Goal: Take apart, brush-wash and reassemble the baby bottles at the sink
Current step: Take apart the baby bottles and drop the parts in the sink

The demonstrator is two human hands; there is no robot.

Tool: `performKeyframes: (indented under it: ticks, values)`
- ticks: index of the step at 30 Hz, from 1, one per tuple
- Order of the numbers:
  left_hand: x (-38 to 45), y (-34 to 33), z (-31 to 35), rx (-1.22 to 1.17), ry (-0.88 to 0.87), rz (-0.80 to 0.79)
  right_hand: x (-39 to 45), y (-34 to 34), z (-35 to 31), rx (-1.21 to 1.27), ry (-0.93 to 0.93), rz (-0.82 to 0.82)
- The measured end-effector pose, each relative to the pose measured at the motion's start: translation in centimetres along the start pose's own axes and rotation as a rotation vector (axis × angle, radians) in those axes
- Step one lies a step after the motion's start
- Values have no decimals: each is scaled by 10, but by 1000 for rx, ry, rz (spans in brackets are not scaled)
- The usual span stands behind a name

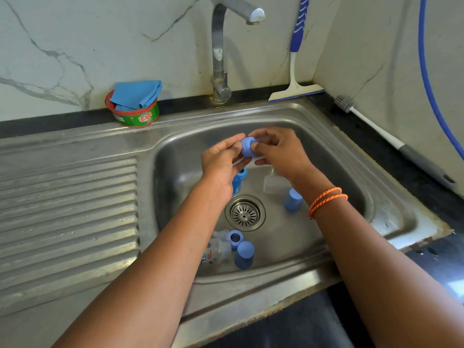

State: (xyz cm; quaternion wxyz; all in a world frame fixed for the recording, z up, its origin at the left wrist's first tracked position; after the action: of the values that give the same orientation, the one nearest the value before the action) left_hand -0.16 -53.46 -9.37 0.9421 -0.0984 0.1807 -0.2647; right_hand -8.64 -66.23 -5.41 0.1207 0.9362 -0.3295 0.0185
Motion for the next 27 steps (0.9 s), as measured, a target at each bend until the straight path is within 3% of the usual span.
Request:
performKeyframes:
  ticks: [8, 12, 19, 23, 27]
  values:
    - [-6, -16, 1, 26, -44, -158, 0, 12, 2, 8, -18, 53]
    - [1, -9, -5, -99, 18, -107, 2, 6, -1, 72, 0, -27]
    - [-1, -14, -18, -105, 160, -181, 4, 16, -5, 139, 67, -50]
    - [-3, -21, -17, -54, 139, -249, 4, 25, -7, -54, 107, 12]
    - [1, -28, -17, 27, 114, -199, 6, 32, -6, -199, 123, 54]
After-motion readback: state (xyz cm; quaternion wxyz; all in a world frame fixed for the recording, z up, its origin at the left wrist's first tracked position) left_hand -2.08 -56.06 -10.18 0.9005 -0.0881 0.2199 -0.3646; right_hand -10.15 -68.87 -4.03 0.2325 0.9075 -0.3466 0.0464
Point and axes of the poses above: each hand's wrist, its own x-axis towards the middle knuckle, its own y-axis out of the back of the hand, z = x × y, the point moved 7 cm from there along x, towards the middle knuckle, and after that the axes turned 10 degrees about x, right-handed, at the moved point
